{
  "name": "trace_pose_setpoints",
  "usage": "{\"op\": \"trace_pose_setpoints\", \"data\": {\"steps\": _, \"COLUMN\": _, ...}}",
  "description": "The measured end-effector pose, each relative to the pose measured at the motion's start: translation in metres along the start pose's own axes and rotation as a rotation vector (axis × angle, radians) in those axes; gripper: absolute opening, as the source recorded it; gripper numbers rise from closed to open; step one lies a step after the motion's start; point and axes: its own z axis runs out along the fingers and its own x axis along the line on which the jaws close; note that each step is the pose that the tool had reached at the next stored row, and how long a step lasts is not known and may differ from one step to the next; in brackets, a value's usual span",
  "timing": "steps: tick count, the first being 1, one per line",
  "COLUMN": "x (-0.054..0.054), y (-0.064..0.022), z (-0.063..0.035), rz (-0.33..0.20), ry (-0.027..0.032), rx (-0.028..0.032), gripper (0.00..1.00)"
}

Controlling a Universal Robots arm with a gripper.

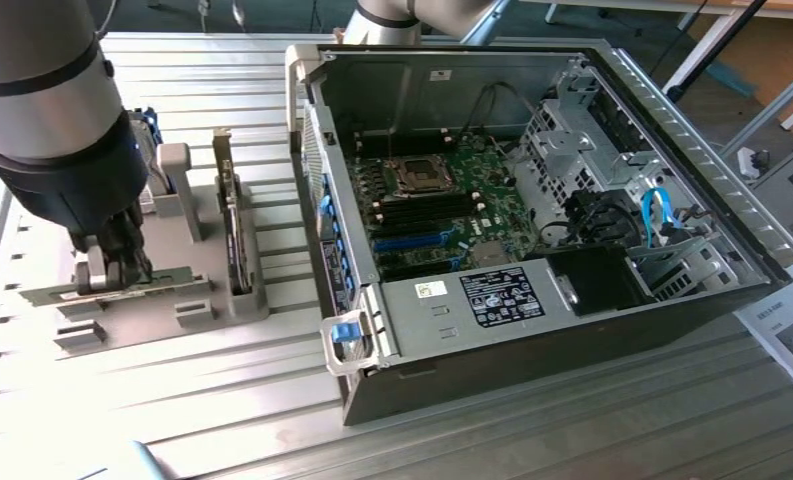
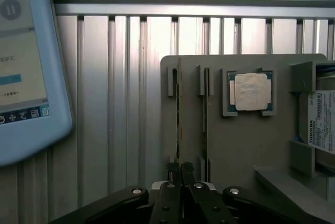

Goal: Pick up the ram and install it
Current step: 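Pick up the ram and move it above insertion slot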

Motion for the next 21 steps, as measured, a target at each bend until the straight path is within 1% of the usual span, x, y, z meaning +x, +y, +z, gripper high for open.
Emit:
{"op": "trace_pose_setpoints", "data": {"steps": 1, "x": 0.0, "y": 0.0, "z": -0.0047, "rz": 0.0, "ry": 0.0001, "rx": -0.0001, "gripper": 0.12}}
{"op": "trace_pose_setpoints", "data": {"steps": 5, "x": 0.0, "y": -0.0002, "z": -0.0155, "rz": 0.0, "ry": 0.0, "rx": 0.0, "gripper": 0.12}}
{"op": "trace_pose_setpoints", "data": {"steps": 7, "x": 0.0, "y": -0.0003, "z": -0.0226, "rz": 0.0, "ry": 0.0001, "rx": -0.0001, "gripper": 0.12}}
{"op": "trace_pose_setpoints", "data": {"steps": 8, "x": 0.0, "y": -0.0003, "z": -0.0297, "rz": 0.0, "ry": 0.0001, "rx": -0.0001, "gripper": 0.12}}
{"op": "trace_pose_setpoints", "data": {"steps": 9, "x": 0.0, "y": -0.0004, "z": -0.0346, "rz": 0.0, "ry": 0.0001, "rx": -0.0001, "gripper": 0.12}}
{"op": "trace_pose_setpoints", "data": {"steps": 21, "x": 0.0, "y": -0.0005, "z": -0.067, "rz": 0.0, "ry": 0.0001, "rx": -0.0001, "gripper": 0.12}}
